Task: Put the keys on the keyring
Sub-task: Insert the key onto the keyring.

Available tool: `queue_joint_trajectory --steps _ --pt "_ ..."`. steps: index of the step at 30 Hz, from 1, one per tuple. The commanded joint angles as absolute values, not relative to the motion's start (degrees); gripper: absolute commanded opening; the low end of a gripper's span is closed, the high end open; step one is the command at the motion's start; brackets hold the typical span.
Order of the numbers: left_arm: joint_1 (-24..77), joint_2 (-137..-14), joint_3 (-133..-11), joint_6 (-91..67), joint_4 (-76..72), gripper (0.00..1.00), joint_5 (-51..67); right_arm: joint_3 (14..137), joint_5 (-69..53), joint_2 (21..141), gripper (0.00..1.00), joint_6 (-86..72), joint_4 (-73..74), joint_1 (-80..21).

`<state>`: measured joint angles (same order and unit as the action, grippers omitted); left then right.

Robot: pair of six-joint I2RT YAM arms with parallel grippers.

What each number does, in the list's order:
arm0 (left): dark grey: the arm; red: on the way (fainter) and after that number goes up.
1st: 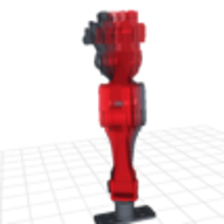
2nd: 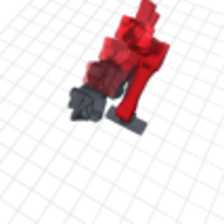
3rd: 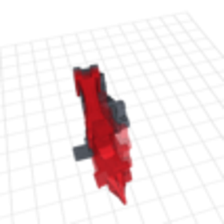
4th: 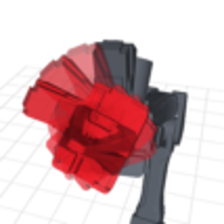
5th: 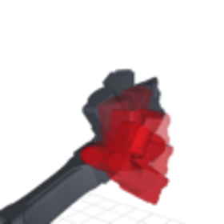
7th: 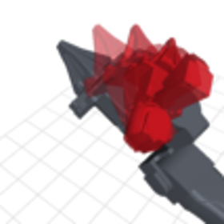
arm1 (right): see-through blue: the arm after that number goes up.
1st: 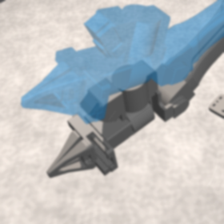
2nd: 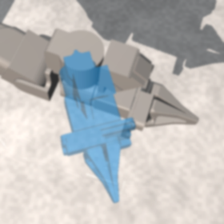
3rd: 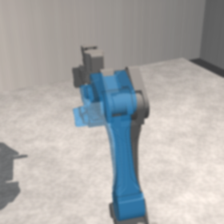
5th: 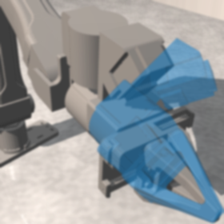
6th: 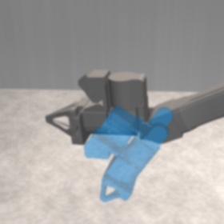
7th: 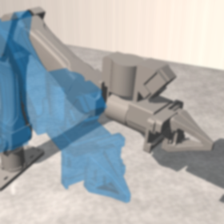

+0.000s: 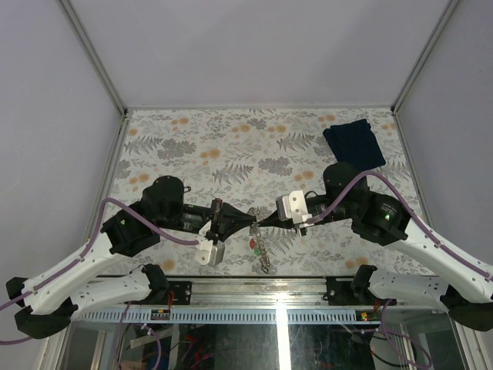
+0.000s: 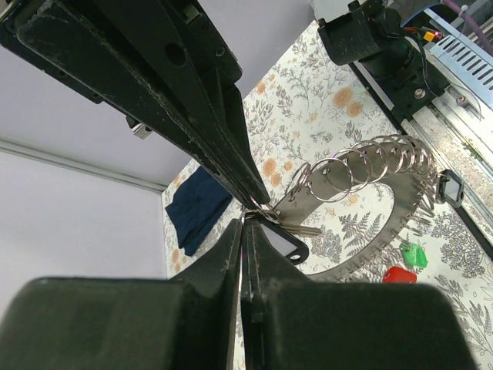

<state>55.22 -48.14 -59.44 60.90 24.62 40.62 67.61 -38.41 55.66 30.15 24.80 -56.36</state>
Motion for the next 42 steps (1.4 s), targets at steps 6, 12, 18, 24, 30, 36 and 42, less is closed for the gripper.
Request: queue_joint_trajectory --steps 6,12,18,24,30,36,42 --pt "56.95 -48.58 -62.52 62.79 27.31 0.0 39.15 71.01 -37.04 56.02 0.0 28.71 20.72 -56.45" --pt "57.98 -48.93 -63.02 63.52 28.37 0.0 38.39 70.94 -36.47 56.01 0.0 27.84 20.57 -56.21" --pt "59.7 -49.31 -63.44 64.62 30.2 0.0 36.16 70.86 -36.8 56.07 0.0 27.13 20.63 -55.82" --pt "60.77 -49.64 -63.9 65.54 32.2 0.0 33.86 70.87 -36.68 56.01 0.0 26.75 20.39 -55.31" --pt "61.44 -49.6 -63.93 65.74 32.96 0.0 32.83 70.49 -35.81 55.25 0.0 25.92 20.05 -54.61" --pt "62.25 -50.05 -64.09 66.23 33.78 0.0 31.93 70.2 -35.44 54.77 0.0 25.33 19.49 -54.28" --pt "62.91 -50.23 -64.06 66.62 34.32 0.0 30.48 70.12 -34.91 54.17 0.0 25.08 19.49 -54.1"
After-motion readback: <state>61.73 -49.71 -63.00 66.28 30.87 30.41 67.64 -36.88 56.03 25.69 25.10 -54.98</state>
